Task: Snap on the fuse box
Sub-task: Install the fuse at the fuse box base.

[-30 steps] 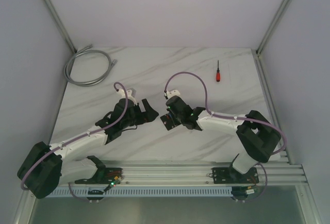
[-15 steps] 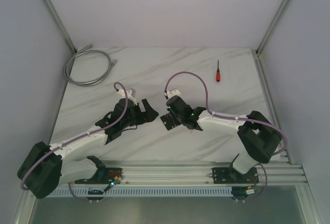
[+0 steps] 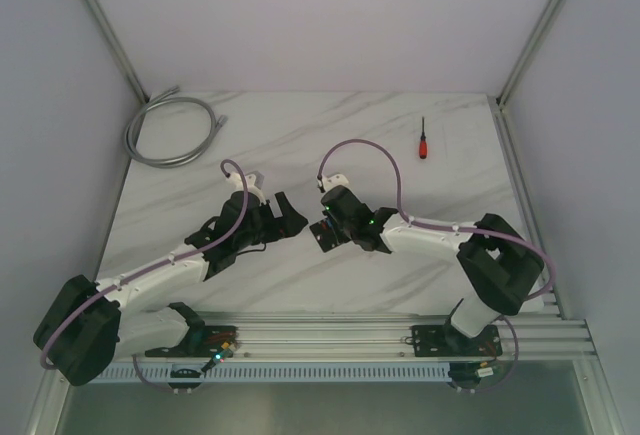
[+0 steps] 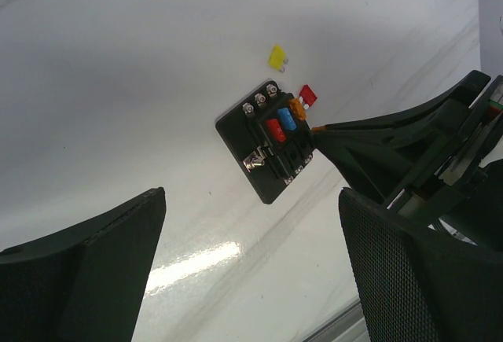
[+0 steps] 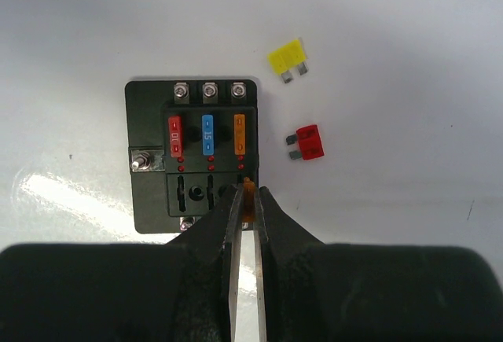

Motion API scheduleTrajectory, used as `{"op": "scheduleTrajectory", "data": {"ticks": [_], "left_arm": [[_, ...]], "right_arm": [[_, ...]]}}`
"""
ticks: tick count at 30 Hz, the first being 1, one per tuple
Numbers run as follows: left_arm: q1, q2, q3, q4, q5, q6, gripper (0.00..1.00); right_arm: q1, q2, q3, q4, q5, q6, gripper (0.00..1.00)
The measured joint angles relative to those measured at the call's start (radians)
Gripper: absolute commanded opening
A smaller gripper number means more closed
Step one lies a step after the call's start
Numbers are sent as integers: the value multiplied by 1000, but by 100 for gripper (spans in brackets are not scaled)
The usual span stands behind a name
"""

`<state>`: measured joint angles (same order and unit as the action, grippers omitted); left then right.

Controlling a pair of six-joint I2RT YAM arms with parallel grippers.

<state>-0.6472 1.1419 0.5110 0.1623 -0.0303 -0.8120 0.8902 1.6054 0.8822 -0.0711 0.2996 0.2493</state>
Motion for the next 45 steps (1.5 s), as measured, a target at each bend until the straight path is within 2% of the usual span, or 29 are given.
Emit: {"op": "scheduleTrajectory", "data": {"ticks": [43,45], "left_arm": [[0,0,0,0,0,-3,100],[0,0,0,0,0,-3,100]], "right_arm": [[-1,8,0,2,-30,-8,0],[-1,9,0,2,-29,-8,4]]}}
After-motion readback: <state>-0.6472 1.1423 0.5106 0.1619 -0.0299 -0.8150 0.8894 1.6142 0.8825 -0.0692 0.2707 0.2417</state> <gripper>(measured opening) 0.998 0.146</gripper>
